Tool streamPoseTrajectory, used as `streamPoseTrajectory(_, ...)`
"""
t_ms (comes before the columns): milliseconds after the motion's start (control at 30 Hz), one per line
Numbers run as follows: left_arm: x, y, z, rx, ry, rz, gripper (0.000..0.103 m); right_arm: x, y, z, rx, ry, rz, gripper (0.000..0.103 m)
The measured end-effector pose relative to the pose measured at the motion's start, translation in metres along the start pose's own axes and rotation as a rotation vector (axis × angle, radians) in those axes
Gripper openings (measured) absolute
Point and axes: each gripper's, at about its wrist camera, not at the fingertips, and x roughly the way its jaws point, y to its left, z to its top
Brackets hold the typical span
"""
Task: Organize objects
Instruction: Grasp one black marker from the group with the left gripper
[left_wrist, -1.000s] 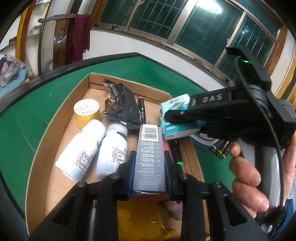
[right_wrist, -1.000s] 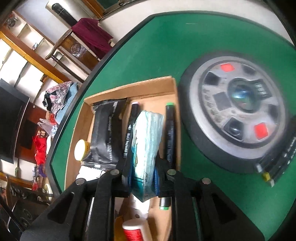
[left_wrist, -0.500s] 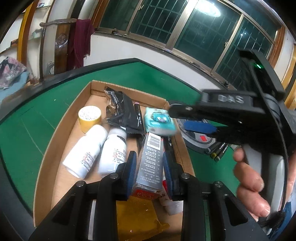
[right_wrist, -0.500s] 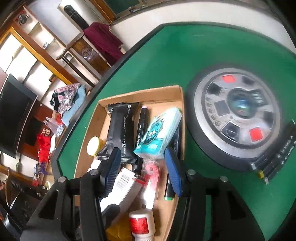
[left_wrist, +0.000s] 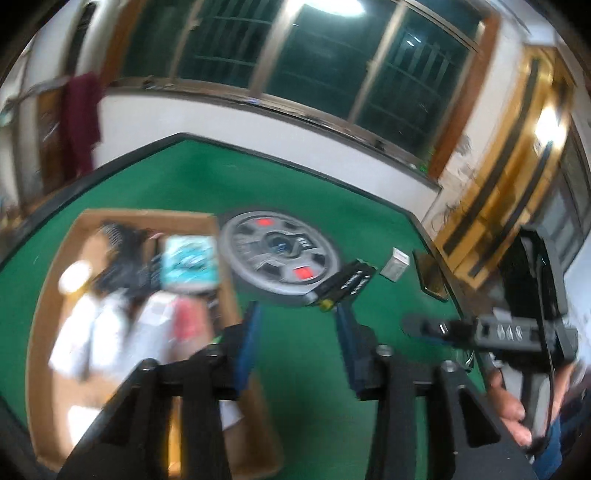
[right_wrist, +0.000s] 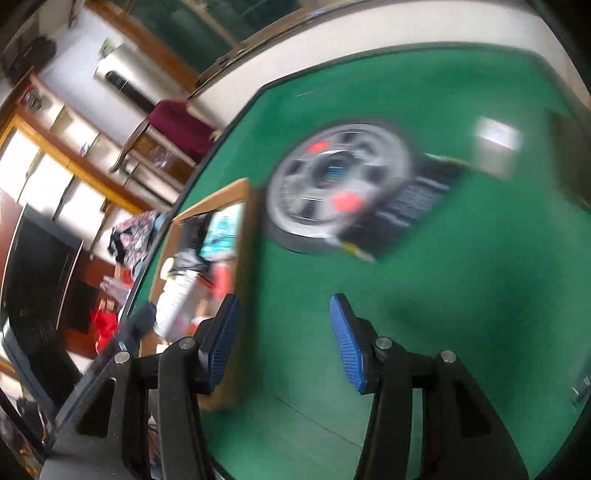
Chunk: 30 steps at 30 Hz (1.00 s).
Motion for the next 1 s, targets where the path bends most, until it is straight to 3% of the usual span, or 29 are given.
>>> streamPoseTrajectory(233,0.113,-0.055,0.044,0.171,0.191,0.029,0.039,-0.025,-0.082,0.005,0.19,-0.055,0.011,0.049)
streamPoseTrajectory(400,0.175,-0.06,0.048,0.151,0.294,0.02,0.037,-0.026,-0.104,0.01,0.27,-0.049,0.043,0.049)
streamPoseTrajectory(567,0.197,-0.072,0.043,0.183,0.347,-0.006,0.027,-0.022,-0.111,0.013,0.325,-0.027,0.094,0.049)
streamPoseTrajectory(700,0.206,-0.084,0.04,0.26,0.366,0.065,0.018,-0.021,-0.116,0.011,0.348,-0.025,0.113,0.049)
streamPoseTrajectory(1000,0.209,-0.087,0.041,0.316,0.345,0.086,0.018,-0.021,-0.118,0.007,0.353,-0.03,0.104,0.049)
